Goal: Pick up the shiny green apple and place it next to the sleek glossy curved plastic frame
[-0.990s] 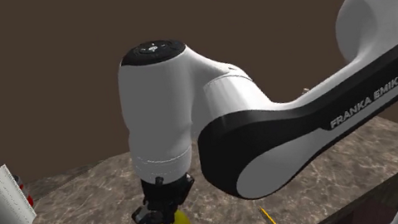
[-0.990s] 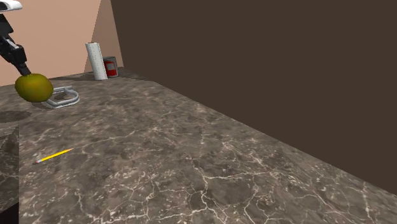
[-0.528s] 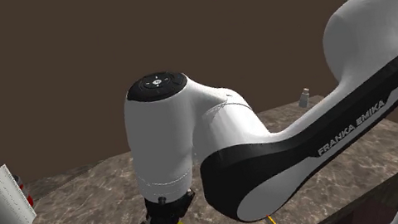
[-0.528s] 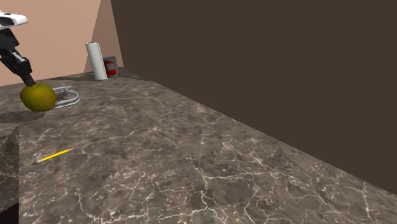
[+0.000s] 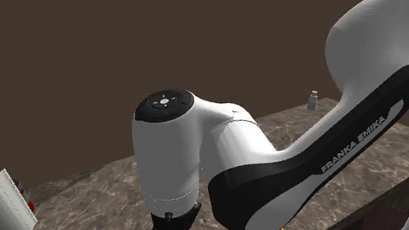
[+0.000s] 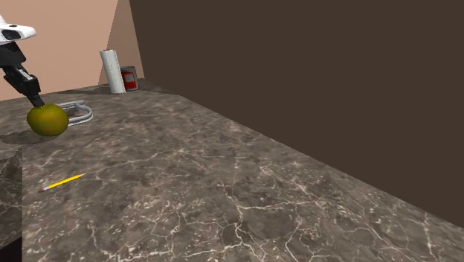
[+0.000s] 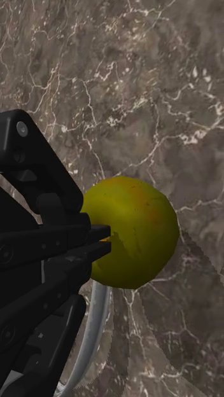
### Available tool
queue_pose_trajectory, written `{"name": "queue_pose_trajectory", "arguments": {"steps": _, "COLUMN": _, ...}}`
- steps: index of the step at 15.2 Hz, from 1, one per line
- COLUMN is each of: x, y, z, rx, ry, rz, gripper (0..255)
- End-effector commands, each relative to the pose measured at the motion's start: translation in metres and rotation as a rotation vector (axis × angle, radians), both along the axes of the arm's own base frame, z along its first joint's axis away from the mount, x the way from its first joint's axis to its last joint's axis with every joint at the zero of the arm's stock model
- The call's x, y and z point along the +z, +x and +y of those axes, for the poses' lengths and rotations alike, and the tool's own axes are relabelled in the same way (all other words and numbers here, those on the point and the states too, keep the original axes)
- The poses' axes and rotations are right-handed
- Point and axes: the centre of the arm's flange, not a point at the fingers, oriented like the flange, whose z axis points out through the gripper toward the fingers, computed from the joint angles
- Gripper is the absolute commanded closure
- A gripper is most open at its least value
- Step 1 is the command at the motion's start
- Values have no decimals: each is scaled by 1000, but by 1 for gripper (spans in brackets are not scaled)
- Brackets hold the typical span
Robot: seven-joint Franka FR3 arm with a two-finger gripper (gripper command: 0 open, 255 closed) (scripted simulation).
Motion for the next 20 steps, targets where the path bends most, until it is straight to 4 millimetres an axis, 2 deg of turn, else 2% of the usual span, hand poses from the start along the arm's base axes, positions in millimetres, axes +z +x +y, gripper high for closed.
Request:
{"name": "queue_pose_trajectory", "arguments": {"steps": 1, "x": 0, "y": 0, "z": 0, "rx": 0, "ry": 0, "rz": 0, "gripper": 255}}
{"name": "queue_pose_trajectory", "arguments": {"steps": 2, "x": 0, "y": 0, "z": 0, "rx": 0, "ry": 0, "rz": 0, "gripper": 255}}
{"name": "queue_pose_trajectory", "arguments": {"steps": 3, "x": 0, "y": 0, "z": 0, "rx": 0, "ry": 0, "rz": 0, "gripper": 0}}
{"name": "queue_pose_trajectory", "arguments": {"steps": 8, "x": 0, "y": 0, "z": 0, "rx": 0, "ry": 0, "rz": 0, "gripper": 0}}
{"name": "queue_pose_trajectory", "arguments": {"steps": 12, "x": 49, "y": -8, "z": 1, "rx": 0, "ry": 0, "rz": 0, "gripper": 0}}
{"name": "queue_pose_trajectory", "arguments": {"steps": 20, "x": 49, "y": -8, "z": 1, "rx": 0, "ry": 0, "rz": 0, "gripper": 0}}
